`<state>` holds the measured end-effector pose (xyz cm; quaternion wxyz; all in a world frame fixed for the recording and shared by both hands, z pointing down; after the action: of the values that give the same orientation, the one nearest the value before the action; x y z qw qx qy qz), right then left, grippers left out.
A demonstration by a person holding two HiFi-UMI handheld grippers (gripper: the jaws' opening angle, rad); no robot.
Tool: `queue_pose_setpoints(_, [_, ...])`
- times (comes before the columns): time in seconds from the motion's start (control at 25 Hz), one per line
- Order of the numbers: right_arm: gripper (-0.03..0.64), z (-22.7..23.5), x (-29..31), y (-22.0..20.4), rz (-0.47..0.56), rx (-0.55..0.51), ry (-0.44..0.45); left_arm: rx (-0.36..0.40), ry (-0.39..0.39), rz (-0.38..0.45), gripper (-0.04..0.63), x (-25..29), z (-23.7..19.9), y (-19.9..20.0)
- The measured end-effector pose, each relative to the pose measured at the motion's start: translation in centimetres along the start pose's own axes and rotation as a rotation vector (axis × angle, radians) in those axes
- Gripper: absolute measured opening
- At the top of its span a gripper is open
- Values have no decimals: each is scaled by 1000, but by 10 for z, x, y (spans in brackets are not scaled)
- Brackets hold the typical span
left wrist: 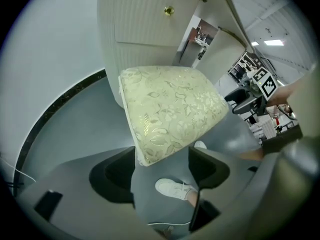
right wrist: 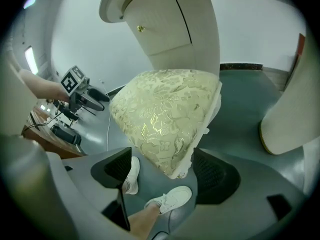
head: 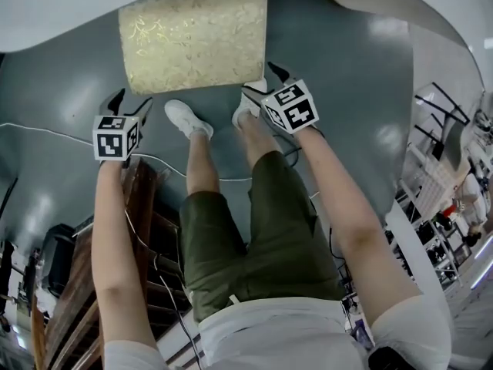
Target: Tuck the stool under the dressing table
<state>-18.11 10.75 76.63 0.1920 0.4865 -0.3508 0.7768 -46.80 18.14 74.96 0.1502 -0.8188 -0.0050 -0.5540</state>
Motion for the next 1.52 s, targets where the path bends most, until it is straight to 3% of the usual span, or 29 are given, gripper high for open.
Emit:
queue_pose_setpoints(0.24, [408, 3, 22, -14, -69, -2, 18, 87, -1, -114, 341, 26, -11, -11])
queue_pose_setpoints(0.6, [463, 8, 37, -16, -98, 19, 41, 103, -32, -91, 348, 36, -14, -8])
queue_pose_setpoints(1.12, [371, 4, 31, -20, -90, 70, 62, 100, 25, -70, 314, 34, -8, -6])
queue_pose_setpoints(1.52, [365, 2, 30, -19, -82, 90, 28, 128, 15, -57, 313, 33, -8, -6])
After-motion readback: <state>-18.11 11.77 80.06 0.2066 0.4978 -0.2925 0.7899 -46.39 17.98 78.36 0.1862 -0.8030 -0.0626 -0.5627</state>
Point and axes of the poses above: the fingertips, and each gripper's own axes: x forward along the fingers, z to its right, y out of its top, the point moved 1 cm from there along -x, backward along the fingers, and after that the axes turned 7 degrees about -y, right-handed, at the moved point
